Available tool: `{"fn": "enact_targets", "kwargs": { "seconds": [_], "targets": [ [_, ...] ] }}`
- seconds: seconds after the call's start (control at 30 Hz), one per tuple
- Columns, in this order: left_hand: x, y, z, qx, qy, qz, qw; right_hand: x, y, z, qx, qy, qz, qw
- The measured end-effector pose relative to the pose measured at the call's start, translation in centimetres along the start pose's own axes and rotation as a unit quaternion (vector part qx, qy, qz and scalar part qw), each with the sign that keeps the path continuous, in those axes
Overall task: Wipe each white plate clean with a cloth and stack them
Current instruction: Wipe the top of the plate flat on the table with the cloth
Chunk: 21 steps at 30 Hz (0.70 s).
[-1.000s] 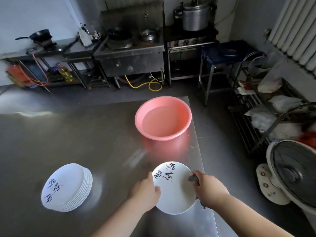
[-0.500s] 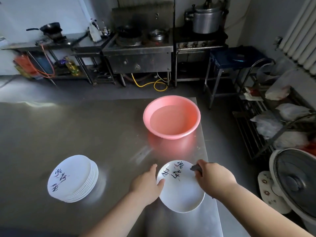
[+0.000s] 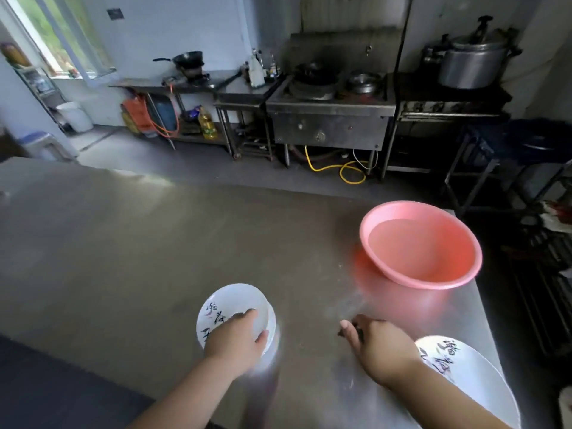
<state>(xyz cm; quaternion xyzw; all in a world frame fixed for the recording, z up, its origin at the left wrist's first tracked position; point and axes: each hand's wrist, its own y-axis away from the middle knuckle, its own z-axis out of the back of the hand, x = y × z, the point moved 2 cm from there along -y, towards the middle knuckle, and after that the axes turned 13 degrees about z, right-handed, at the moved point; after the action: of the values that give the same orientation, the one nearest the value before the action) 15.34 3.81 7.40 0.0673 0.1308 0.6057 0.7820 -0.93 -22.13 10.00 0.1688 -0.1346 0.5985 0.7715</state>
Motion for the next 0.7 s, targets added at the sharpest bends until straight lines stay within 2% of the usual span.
{"fn": "enact_targets", "kwargs": {
  "seconds": [0.17, 0.3, 0.5, 0.7],
  "targets": [
    [7.8, -3.3, 0.7, -0.020, 0.017, 0.052, 0.998, 6.1, -5.1, -4.9, 0.058, -0.037, -0.014, 0.998],
    [11.5, -5.1, 0.5, -0.013, 0.034, 0.067, 0.997, 9.8, -8.4, -8.3, 0.079, -0.021, -0.035, 0.996],
    [13.3, -7.2, 0.4, 0.017, 0.046, 0.044, 0.998, 13.0, -11.5, -10.6, 0.109, -0.024, -0.058, 0.992],
    [13.8, -8.2, 0.1, 0.042, 0.121, 0.049, 0.991, 13.9, -12.5, -11.4, 0.113, -0.023, -0.087, 0.990]
  ]
}}
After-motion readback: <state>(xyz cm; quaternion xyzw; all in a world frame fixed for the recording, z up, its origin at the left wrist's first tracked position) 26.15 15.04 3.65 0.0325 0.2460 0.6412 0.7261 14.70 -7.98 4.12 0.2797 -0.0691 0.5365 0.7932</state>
